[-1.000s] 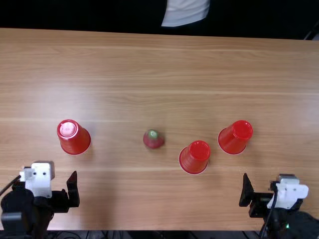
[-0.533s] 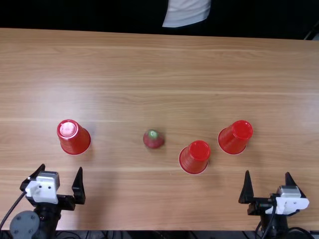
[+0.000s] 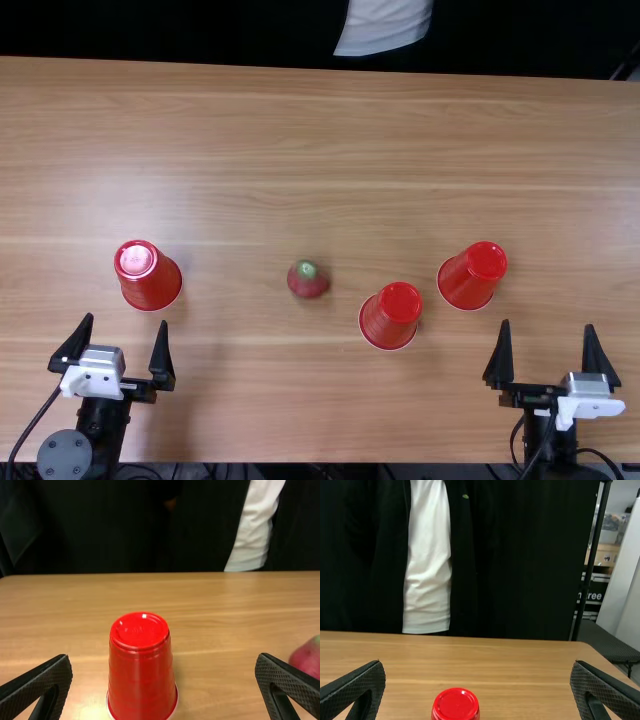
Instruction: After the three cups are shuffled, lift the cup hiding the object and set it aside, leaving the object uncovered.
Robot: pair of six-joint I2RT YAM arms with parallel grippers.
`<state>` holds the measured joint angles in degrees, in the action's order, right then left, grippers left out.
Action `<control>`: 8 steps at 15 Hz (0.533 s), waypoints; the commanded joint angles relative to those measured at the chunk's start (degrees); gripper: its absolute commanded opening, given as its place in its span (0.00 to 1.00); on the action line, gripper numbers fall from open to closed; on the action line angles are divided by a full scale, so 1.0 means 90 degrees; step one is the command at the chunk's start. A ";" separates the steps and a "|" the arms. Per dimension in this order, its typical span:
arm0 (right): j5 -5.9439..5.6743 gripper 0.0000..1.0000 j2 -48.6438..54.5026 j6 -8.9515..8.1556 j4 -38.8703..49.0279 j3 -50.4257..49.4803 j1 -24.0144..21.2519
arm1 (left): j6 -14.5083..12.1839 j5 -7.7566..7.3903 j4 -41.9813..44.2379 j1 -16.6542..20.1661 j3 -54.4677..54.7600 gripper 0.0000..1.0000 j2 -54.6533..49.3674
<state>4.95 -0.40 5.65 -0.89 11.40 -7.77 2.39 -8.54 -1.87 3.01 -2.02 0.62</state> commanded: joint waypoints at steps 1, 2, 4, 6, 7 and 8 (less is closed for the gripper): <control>0.0059 1.00 0.0045 -0.0042 0.0115 -0.0407 -0.0025 | 0.0015 -0.0024 0.0430 0.0027 0.0225 1.00 -0.0069; 0.0059 1.00 0.0045 -0.0042 0.0185 -0.0593 -0.0025 | -0.0008 -0.0024 0.0547 0.0027 0.0225 1.00 -0.0069; 0.0059 1.00 0.0045 -0.0042 0.0197 -0.1022 -0.0016 | -0.0008 -0.0024 0.0231 0.0018 0.0225 1.00 -0.0069; 0.0036 1.00 0.0045 -0.0054 0.0197 -0.1169 -0.0016 | -0.0008 -0.0036 -0.0249 0.0018 0.0225 1.00 -0.0069; 0.0024 1.00 0.0045 -0.0065 0.0197 -0.1169 -0.0016 | -0.0055 -0.0036 -0.0273 0.0018 0.0225 1.00 -0.0069; 0.0024 1.00 0.0045 -0.0065 0.0209 -0.1159 -0.0016 | -0.0055 -0.0048 -0.0273 0.0018 0.0225 1.00 -0.0069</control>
<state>4.97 -0.43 5.58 0.62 1.10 -7.77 2.31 -8.32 -2.98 3.01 -0.78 0.62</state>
